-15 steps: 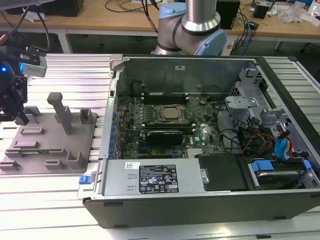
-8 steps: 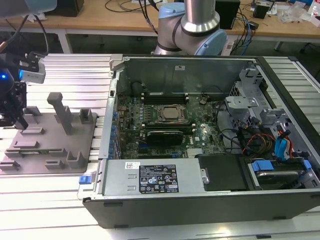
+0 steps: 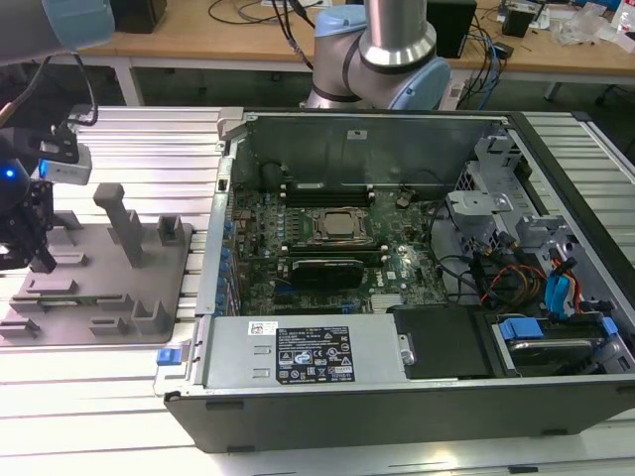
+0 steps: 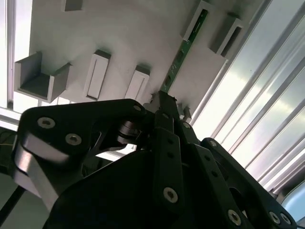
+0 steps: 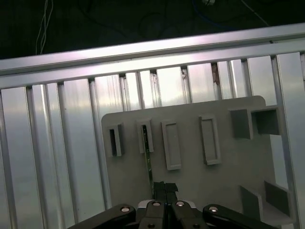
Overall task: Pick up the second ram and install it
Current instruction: 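Pick up the second ram and move it above second insertion slot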
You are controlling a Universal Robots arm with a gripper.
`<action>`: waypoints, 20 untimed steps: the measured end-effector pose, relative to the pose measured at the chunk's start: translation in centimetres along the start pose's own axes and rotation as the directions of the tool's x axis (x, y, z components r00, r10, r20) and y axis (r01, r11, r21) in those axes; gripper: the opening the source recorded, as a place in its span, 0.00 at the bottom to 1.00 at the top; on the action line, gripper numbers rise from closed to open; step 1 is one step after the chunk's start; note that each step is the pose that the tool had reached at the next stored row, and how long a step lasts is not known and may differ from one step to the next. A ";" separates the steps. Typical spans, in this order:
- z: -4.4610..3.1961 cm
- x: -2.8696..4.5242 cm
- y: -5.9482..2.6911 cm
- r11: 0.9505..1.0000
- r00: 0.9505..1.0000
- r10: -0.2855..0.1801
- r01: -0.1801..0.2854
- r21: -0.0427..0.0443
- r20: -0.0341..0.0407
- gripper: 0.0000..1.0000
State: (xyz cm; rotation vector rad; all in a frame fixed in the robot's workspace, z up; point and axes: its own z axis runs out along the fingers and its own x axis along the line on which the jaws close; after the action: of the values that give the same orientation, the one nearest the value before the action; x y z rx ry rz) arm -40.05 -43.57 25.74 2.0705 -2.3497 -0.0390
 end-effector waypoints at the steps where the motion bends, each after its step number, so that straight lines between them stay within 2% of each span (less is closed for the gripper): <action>1: 0.09 0.07 -0.01 1.000 1.000 -0.001 0.001 0.000 0.000 0.08; 3: 0.53 0.38 -0.06 1.000 1.000 -0.009 0.009 -0.001 0.000 0.08; 6: 1.23 0.75 -0.36 1.000 1.000 -0.015 0.015 -0.011 -0.002 0.08; 9: 2.00 0.78 -0.51 1.000 1.000 -0.020 0.020 -0.013 -0.002 0.08; 13: 2.57 0.78 -0.60 0.999 0.999 -0.042 0.042 -0.015 -0.003 0.08; 14: 2.79 0.78 -0.61 0.998 0.998 -0.067 0.067 -0.016 -0.003 0.08; 18: 2.82 0.78 -0.61 0.997 0.997 -0.074 0.074 -0.016 -0.004 0.08; 19: 2.82 0.78 -0.61 0.997 0.997 -0.075 0.075 -0.016 -0.004 0.09; 20: 2.83 0.78 -0.61 0.997 0.997 -0.075 0.075 -0.016 -0.004 0.21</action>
State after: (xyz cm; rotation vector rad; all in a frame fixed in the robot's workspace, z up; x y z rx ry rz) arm -39.61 -44.39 22.89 2.1485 -2.2609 -0.0536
